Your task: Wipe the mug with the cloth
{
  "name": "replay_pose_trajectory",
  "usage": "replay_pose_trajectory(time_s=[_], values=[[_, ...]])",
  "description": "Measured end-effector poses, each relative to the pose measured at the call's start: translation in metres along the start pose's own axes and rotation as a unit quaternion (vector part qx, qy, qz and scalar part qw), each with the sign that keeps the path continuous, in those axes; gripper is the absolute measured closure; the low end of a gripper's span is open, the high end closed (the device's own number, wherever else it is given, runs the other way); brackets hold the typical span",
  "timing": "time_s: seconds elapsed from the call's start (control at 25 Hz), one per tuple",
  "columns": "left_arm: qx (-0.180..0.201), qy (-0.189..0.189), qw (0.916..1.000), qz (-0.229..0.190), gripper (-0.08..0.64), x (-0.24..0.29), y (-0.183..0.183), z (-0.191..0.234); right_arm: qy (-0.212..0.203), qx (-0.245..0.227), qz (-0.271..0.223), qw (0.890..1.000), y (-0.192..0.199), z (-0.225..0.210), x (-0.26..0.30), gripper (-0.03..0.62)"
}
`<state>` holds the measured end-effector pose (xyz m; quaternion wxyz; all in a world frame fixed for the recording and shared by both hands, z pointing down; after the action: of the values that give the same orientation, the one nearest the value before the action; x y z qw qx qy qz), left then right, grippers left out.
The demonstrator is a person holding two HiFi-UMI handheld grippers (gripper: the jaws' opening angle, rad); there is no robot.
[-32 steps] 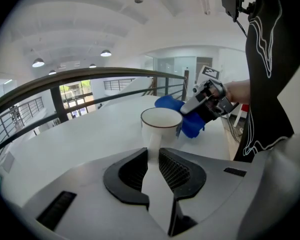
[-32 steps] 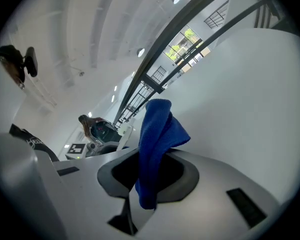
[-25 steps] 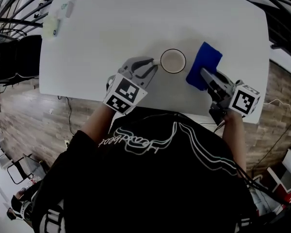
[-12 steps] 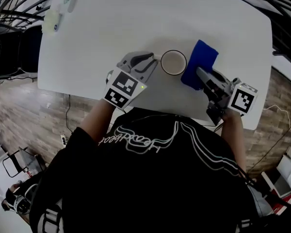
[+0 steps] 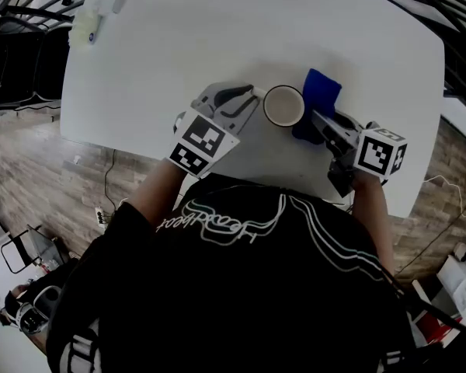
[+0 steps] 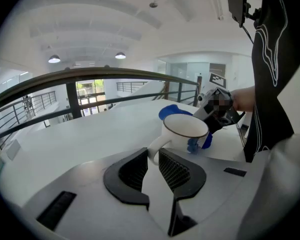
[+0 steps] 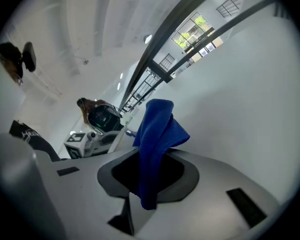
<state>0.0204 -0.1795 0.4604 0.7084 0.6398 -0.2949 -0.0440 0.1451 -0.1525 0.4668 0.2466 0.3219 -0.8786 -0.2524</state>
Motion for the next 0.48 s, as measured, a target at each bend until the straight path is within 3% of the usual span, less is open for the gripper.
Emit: replay_pose_trajectory(time_s=[0.2, 0.48], values=[[-0.007, 0.000, 1.0000, -0.004, 0.489, 0.0003, -0.0032, -0.0064, 0.031, -0.034, 0.039, 0.998, 0.0096, -0.0097, 0.0014, 0.528], [-0.005, 0.010, 0.9998, -0.019, 0.489, 0.0010, -0.0071, -0.0037, 0.016, -0.023, 0.034, 0.999, 0.0056, -0.0086, 0.0000, 0.528]])
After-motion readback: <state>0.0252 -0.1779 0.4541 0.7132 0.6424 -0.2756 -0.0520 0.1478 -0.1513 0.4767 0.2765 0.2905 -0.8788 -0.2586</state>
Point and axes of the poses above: the fingertips, and each gripper's own axes: x forward along the fingers, z to its left, y out of its underside, the point moved 1 cm from there along -x, backward along the fingers, and after that the axes turned 15 degrees about -z, right-handed, at the moved point
